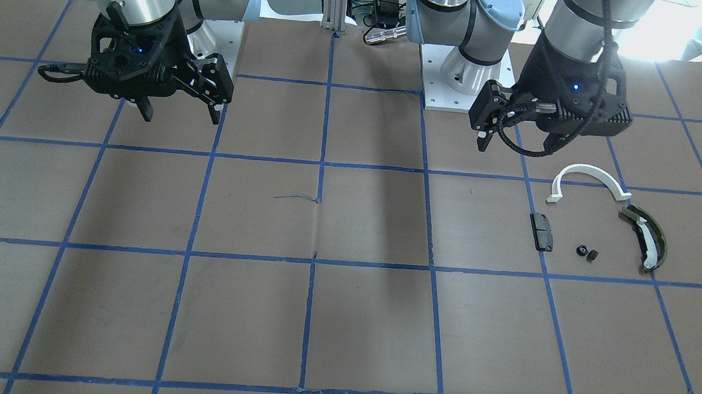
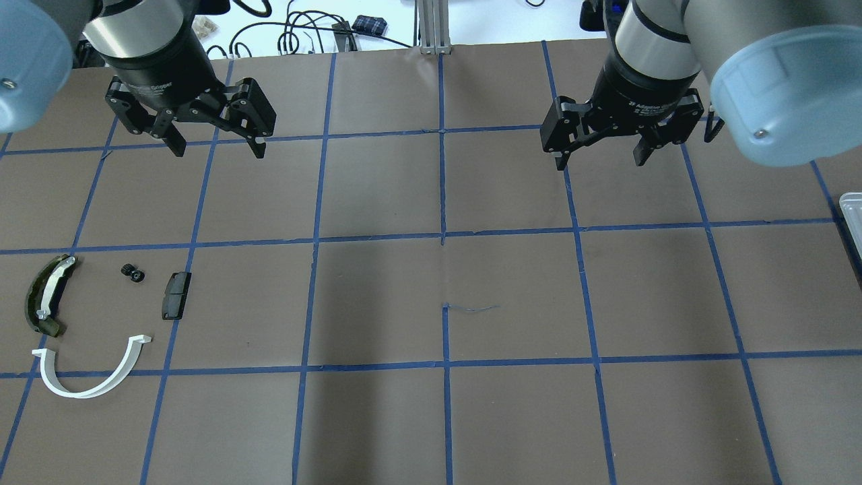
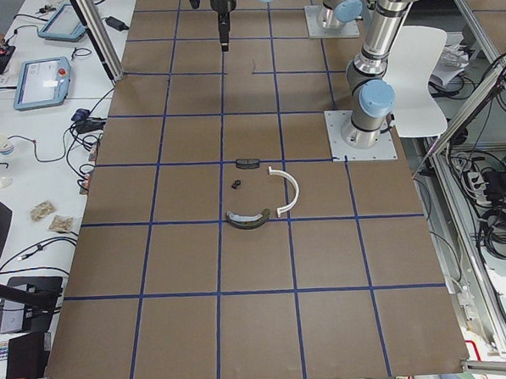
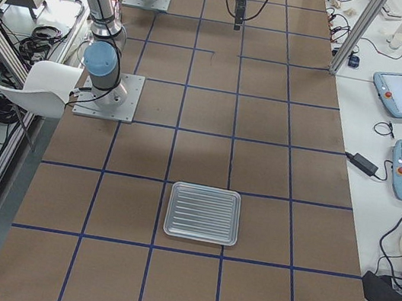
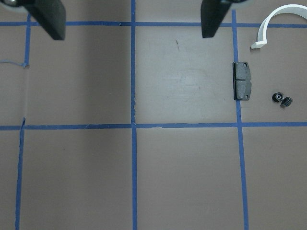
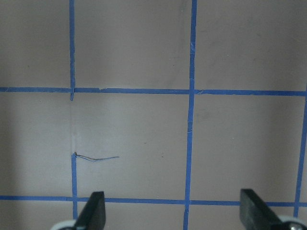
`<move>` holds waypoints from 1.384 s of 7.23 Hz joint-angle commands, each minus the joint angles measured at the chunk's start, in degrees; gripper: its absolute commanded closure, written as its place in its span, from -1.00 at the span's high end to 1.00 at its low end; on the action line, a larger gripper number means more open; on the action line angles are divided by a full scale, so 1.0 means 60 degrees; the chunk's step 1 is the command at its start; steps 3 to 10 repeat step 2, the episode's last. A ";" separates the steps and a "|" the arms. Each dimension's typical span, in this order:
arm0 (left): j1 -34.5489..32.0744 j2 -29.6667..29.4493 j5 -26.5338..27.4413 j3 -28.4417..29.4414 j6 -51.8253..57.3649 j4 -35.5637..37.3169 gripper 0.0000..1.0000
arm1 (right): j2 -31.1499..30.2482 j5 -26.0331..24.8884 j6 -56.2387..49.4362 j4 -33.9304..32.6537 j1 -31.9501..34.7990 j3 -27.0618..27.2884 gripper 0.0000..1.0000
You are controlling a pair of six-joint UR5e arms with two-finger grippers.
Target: Place bearing gear from tray to pile
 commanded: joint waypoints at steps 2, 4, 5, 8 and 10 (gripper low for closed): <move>0.0076 -0.0006 -0.0192 -0.0038 -0.0126 0.0068 1.00 | -0.0001 -0.0001 -0.0012 -0.0006 -0.0001 -0.0001 1.00; 0.0076 -0.0006 -0.0192 -0.0038 -0.0126 0.0068 1.00 | -0.0001 -0.0001 -0.0012 -0.0006 -0.0001 -0.0001 1.00; 0.0076 -0.0006 -0.0192 -0.0038 -0.0126 0.0068 1.00 | -0.0001 -0.0001 -0.0012 -0.0006 -0.0001 -0.0001 1.00; 0.0076 -0.0006 -0.0192 -0.0038 -0.0126 0.0068 1.00 | -0.0001 -0.0001 -0.0012 -0.0006 -0.0001 -0.0001 1.00; 0.0076 -0.0006 -0.0192 -0.0038 -0.0126 0.0068 1.00 | -0.0001 -0.0001 -0.0012 -0.0006 -0.0001 -0.0001 1.00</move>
